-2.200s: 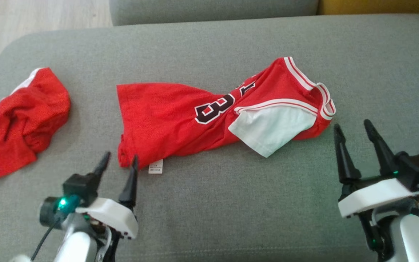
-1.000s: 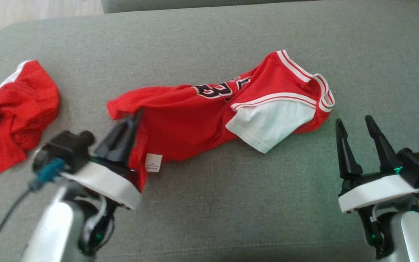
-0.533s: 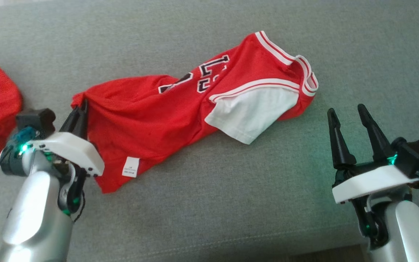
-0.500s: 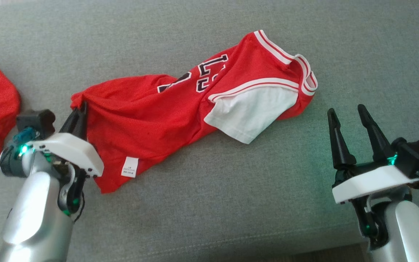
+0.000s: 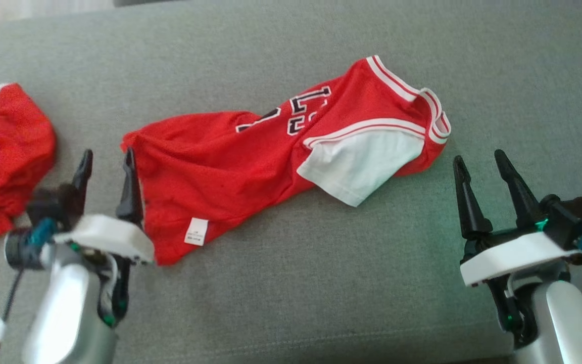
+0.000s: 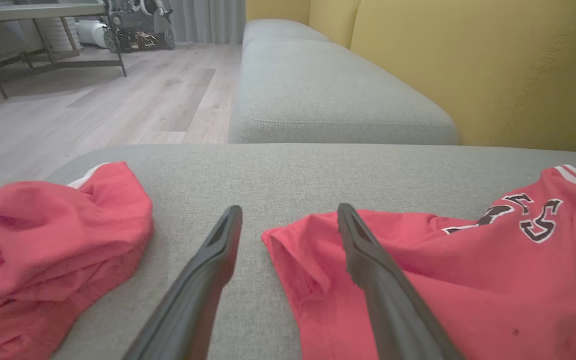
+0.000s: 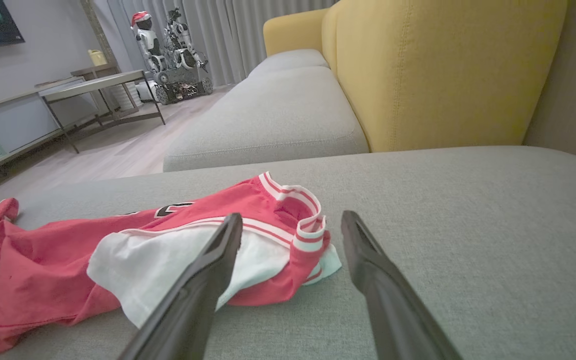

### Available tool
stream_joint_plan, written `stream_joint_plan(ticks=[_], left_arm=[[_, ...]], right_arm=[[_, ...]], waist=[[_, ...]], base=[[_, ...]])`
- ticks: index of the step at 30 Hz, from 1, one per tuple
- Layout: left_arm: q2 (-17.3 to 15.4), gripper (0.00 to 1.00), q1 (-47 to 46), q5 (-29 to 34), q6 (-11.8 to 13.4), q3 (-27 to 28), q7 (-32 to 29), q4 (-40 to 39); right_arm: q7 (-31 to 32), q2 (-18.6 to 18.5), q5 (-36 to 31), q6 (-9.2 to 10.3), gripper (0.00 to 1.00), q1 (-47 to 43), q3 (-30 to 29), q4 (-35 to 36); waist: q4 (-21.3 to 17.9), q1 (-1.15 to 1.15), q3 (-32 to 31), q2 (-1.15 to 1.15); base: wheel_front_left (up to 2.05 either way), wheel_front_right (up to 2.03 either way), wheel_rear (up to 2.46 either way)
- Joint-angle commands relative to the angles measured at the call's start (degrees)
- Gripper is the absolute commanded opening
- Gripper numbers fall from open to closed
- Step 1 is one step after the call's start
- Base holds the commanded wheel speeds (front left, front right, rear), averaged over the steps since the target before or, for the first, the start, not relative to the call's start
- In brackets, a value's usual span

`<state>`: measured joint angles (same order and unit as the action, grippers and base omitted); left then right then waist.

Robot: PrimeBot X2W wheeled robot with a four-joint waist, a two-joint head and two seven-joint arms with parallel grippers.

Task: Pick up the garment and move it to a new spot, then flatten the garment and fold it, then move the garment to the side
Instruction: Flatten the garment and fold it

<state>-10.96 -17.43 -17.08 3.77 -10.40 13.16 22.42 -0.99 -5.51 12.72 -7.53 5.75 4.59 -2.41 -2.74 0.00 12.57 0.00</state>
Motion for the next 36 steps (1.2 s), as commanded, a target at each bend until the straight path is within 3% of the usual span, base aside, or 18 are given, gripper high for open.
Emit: stream_joint_plan(ticks=[1, 12, 36], left_arm=[[-1.08, 1.0, -0.15, 0.68, 0.66, 1.87, 0.7, -3.0], [0.08, 1.0, 11.9, 2.93, 4.0, -0.17, 1.19, -14.91], [-1.74, 1.0, 15.12, 2.95, 4.47, -2.06, -1.13, -18.28]], right_arm=[[0.09, -0.76, -0.44, 0.04, 1.0, 1.25, 1.11, 1.82], [1.77, -1.26, -1.1, 0.04, 1.0, -2.42, 1.14, 1.59], [3.45, -0.46, -1.12, 0.04, 1.0, -5.39, 1.0, 2.85]], waist=[[0.82, 0.0, -1.21, 0.0], [2.98, 0.0, -7.02, 0.0], [3.74, 0.0, -9.22, 0.0]], base=[[0.0, 0.0, 0.0], [0.0, 0.0, 0.0], [0.0, 0.0, 0.0]])
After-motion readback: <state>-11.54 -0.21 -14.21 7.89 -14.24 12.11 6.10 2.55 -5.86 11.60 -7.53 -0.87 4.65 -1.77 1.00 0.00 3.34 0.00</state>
